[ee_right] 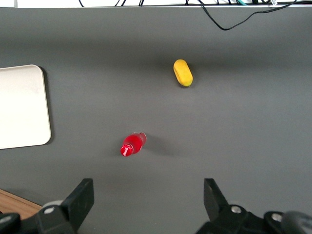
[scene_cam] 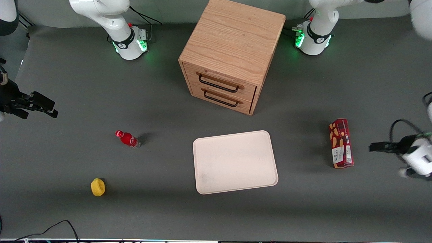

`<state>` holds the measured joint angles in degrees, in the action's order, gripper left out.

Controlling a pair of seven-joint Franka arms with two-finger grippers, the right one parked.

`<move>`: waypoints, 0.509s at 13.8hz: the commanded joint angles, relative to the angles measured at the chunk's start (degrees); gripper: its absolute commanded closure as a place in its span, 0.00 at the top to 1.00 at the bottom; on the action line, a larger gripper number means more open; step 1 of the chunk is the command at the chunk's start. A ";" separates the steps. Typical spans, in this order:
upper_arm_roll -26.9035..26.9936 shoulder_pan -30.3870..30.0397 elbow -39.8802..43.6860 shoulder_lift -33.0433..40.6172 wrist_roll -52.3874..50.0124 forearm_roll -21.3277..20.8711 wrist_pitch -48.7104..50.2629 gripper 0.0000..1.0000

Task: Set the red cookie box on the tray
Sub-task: 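Lower the open left gripper around the cookie box and close it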

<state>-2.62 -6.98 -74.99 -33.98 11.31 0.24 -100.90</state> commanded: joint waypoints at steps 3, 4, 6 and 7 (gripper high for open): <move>0.51 1.53 -11.37 -1.88 -1.47 0.72 -14.11 1.00; 0.43 1.27 -14.98 -0.74 -1.38 0.72 -15.54 0.99; 0.51 1.27 -21.40 2.42 -1.38 0.72 -18.26 0.90; 0.51 1.18 -24.82 4.26 -1.38 0.72 -19.75 0.81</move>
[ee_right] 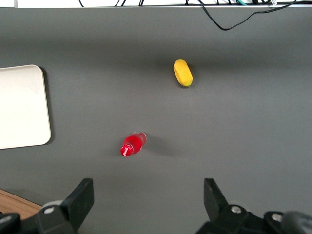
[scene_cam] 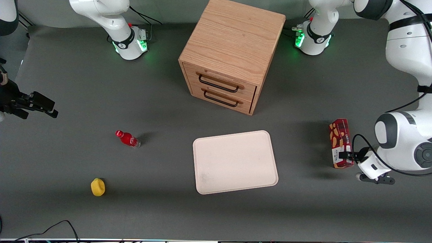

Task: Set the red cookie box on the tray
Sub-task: 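Lower the open left gripper around the cookie box and close it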

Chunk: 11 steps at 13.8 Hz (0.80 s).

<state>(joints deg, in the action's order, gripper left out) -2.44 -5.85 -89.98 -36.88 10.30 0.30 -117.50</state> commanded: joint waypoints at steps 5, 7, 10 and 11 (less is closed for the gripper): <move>0.42 -0.66 -18.56 12.44 0.07 0.41 -6.17 0.00; 0.42 0.04 -17.87 11.75 -0.63 0.67 -7.04 0.00; 0.16 5.47 -10.07 10.52 -9.99 0.67 -4.16 0.00; 0.16 7.06 -6.12 10.08 -13.60 0.67 -1.19 0.00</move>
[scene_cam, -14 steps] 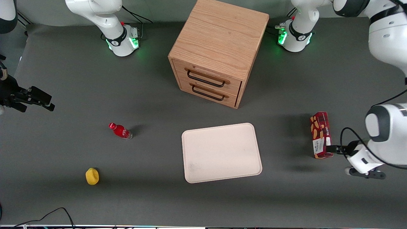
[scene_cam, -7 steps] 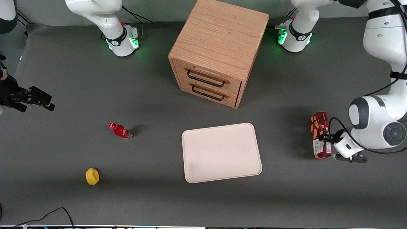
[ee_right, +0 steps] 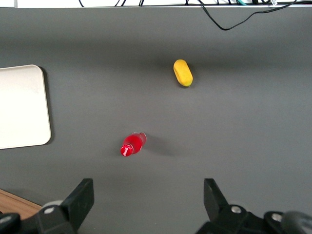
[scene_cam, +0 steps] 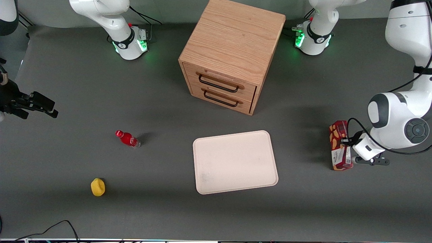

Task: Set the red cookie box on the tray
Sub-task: 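Lift the cookie box and carry it over the cream tray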

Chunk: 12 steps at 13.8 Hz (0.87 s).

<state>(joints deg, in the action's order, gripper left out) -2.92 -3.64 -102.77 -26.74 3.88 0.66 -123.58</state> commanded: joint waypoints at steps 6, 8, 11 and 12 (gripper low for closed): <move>-0.77 10.49 23.40 -2.70 -20.75 0.57 20.22 0.00; -2.96 11.02 23.32 -3.05 -25.12 1.53 19.61 0.00; -3.76 16.02 23.49 -7.69 -28.49 1.36 14.97 0.00; -3.76 17.78 23.49 -9.02 -28.93 1.62 12.42 0.00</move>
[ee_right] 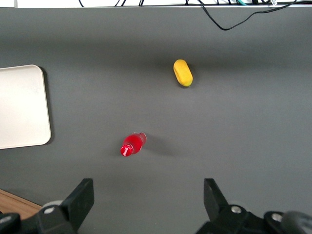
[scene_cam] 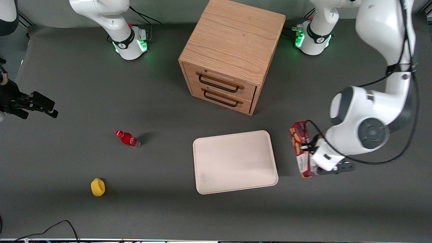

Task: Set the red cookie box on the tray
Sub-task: 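Lift the cookie box and carry it over the cream tray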

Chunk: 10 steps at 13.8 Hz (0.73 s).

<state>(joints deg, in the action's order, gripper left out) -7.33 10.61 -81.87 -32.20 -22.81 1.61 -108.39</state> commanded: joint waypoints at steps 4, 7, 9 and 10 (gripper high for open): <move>0.82 8.02 6.55 -9.45 -7.25 -0.72 -6.39 0.00; 0.82 9.52 7.25 -11.48 -9.09 -0.90 -8.76 0.00; 0.91 9.69 7.17 -12.62 -9.36 -0.90 -9.65 0.00; 0.91 9.70 7.17 -13.15 -9.71 -1.16 -9.65 0.00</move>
<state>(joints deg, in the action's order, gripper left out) -7.30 19.24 -76.95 -43.66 -30.49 1.34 -118.00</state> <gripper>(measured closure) 0.930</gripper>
